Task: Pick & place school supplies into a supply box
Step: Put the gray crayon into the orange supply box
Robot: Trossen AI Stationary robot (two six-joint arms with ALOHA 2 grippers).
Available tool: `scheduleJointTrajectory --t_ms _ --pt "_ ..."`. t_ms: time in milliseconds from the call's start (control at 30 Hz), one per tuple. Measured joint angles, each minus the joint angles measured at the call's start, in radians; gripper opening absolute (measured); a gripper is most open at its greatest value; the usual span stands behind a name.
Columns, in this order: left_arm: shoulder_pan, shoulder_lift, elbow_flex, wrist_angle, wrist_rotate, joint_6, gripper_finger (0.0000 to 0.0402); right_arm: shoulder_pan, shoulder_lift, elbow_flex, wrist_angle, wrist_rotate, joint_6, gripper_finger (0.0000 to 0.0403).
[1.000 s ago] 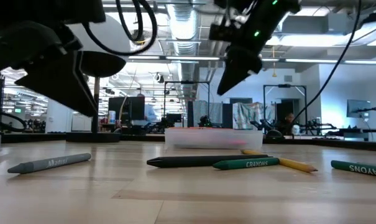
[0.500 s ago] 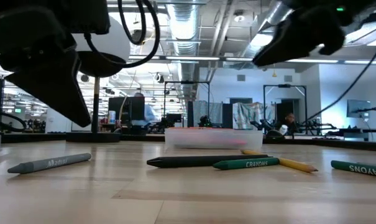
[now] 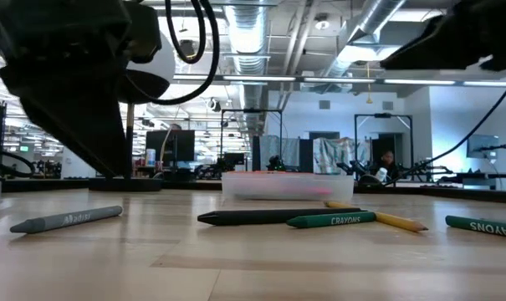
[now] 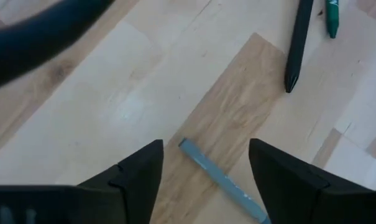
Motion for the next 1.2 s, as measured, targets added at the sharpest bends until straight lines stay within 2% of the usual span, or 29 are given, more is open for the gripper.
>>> scheduleJointTrajectory --t_ms 167,600,833,967,1200 --pt "-0.004 0.000 0.000 -0.002 0.007 -0.038 0.0252 0.046 -0.011 0.000 0.008 0.006 -0.025 0.0127" --pt "-0.006 0.103 0.003 0.022 0.058 -0.029 0.0254 0.054 -0.011 0.000 0.051 0.005 -0.046 0.0123" --pt "-0.001 0.106 0.006 -0.010 0.170 -0.043 0.0253 0.054 -0.011 0.000 0.045 0.001 -0.044 0.0122" --pt "0.011 0.106 0.013 -0.030 0.236 -0.034 0.0232 0.054 -0.011 0.000 0.044 0.000 -0.043 0.0122" --pt "0.038 0.103 0.013 -0.047 0.326 0.015 0.0165 0.054 -0.011 0.000 0.043 -0.002 -0.035 0.0122"
